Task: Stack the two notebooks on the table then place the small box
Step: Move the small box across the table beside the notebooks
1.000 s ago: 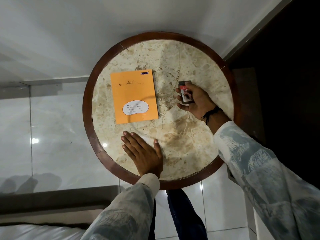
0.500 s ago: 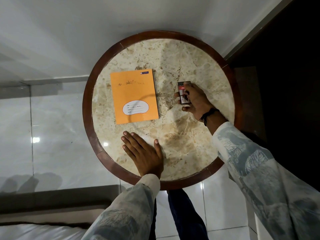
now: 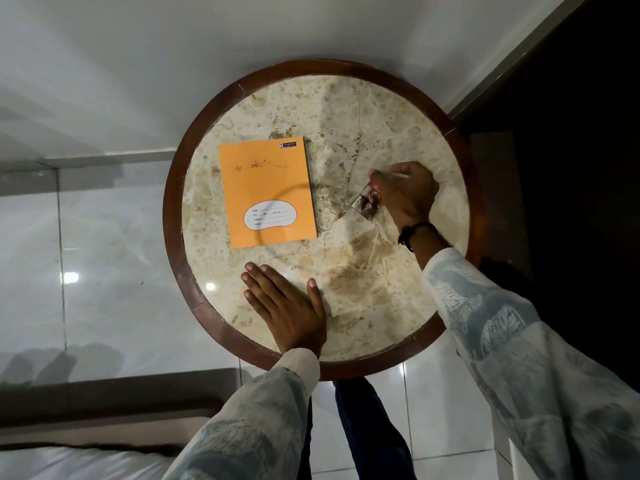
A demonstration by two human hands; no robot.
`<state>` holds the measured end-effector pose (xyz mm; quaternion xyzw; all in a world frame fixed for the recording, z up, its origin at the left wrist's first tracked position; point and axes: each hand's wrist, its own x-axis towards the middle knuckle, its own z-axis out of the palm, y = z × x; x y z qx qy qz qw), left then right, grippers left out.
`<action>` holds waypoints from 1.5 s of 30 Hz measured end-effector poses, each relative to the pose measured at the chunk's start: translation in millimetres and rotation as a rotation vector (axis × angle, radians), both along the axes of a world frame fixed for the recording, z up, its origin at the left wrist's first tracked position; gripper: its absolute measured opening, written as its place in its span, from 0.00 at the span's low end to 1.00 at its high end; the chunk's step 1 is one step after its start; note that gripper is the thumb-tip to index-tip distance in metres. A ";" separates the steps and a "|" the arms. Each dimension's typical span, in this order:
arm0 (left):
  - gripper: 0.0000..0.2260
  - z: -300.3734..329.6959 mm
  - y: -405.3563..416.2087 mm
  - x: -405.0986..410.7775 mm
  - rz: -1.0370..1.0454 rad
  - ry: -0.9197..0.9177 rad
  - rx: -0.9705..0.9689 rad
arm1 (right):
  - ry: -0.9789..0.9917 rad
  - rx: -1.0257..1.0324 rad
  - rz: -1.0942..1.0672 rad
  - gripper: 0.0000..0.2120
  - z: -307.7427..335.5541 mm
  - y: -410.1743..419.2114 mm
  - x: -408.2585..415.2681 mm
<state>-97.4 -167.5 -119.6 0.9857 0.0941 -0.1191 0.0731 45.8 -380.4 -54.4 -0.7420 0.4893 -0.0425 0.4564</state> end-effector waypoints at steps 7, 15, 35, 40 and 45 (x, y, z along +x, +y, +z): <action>0.38 -0.5 -0.2 0.3 0.000 0.006 0.005 | 0.233 -0.255 0.604 0.50 1.2 5.2 -16.0; 0.38 -2.7 0.5 0.3 0.003 -0.004 -0.002 | 0.251 -0.262 0.401 0.39 -2.8 9.8 -20.4; 0.38 2.5 -0.3 1.1 0.009 0.017 -0.023 | 0.184 -0.293 0.510 0.34 -5.3 9.7 -15.4; 0.38 2.3 0.5 1.1 0.006 0.012 -0.035 | 0.182 -0.236 0.396 0.28 -11.4 17.1 -6.7; 0.38 0.6 1.0 0.6 0.001 0.001 -0.040 | 0.171 -0.251 0.406 0.27 -14.9 16.3 -4.7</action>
